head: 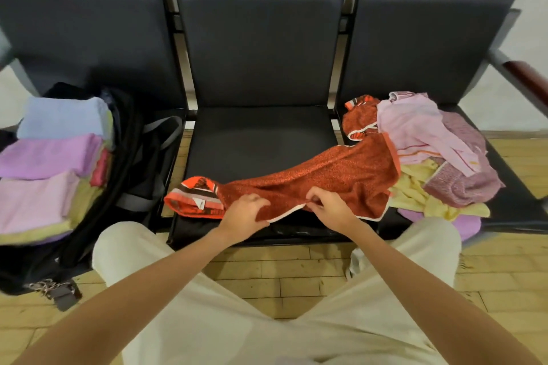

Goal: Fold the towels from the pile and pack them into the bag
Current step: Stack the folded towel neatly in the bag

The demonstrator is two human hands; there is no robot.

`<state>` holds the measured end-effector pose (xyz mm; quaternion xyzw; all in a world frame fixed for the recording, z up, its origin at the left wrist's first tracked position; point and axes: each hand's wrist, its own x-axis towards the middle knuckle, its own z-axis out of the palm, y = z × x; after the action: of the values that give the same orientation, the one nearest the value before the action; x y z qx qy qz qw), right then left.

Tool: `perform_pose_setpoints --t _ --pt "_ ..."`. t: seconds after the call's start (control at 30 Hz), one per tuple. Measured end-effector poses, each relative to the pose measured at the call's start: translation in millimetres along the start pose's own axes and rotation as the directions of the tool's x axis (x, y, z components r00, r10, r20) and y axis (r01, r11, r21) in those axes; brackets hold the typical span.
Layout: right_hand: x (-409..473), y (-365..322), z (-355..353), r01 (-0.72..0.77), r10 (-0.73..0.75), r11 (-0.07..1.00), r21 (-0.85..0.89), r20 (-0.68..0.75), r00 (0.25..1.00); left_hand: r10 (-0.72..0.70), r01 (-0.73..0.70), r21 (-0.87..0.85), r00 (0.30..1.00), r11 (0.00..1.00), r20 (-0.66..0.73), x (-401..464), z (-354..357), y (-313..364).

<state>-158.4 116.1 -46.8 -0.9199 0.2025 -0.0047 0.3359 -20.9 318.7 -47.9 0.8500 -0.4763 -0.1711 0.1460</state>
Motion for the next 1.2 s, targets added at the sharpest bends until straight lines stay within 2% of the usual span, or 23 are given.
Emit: perform_pose_setpoints --t 0.1,0.2,0.37,0.5,0.6,0.77,0.9,1.0,1.1,1.2 --pt "-1.1 -9.5 -6.9 0.026 -0.024 0.999 0.047 -0.050 0.998 -0.008 0.008 0.062 1.000 0.998 -0.001 11.9 12.1 15.8" --pt "-0.4 -17.8 -9.7 0.059 -0.053 0.995 0.084 -0.065 0.996 -0.007 0.013 0.085 0.998 0.996 -0.069 19.9 9.7 26.3" --pt "0.6 -24.5 -5.2 0.059 -0.041 0.988 0.146 -0.119 0.992 -0.041 0.043 0.008 0.980 0.999 -0.194 22.8 -7.5 28.9" --pt "6.0 -30.7 -2.7 0.036 -0.009 0.977 0.210 -0.128 0.992 0.015 -0.008 0.060 0.993 0.998 -0.118 20.6 -15.3 22.9" --pt "8.2 -40.1 -6.1 0.057 -0.029 0.975 0.217 -0.128 0.991 -0.006 0.014 0.084 0.996 0.996 -0.090 20.2 -13.5 24.4" --pt "4.8 -48.5 -11.9 0.072 -0.046 0.971 0.228 -0.115 0.992 -0.023 0.027 0.021 0.987 0.999 -0.158 24.4 -21.6 35.0" --pt "1.2 -46.1 -16.0 0.030 -0.012 0.987 0.160 -0.112 0.994 -0.060 0.037 -0.085 0.959 0.996 -0.278 25.1 -42.1 36.1" --pt "-2.3 -50.8 -15.0 0.043 -0.035 0.999 0.025 -0.276 0.960 -0.059 0.002 -0.161 0.933 0.987 -0.354 24.0 -58.0 34.8" --pt "-3.1 -57.7 -14.8 0.002 -0.013 1.000 -0.024 -0.473 0.881 -0.079 -0.025 -0.243 0.910 0.970 -0.408 21.7 -70.2 34.7" --pt "-2.2 -59.7 -17.3 -0.010 0.000 1.000 -0.017 -0.524 0.852 -0.138 -0.037 -0.360 0.883 0.932 -0.449 19.2 -80.6 38.7"
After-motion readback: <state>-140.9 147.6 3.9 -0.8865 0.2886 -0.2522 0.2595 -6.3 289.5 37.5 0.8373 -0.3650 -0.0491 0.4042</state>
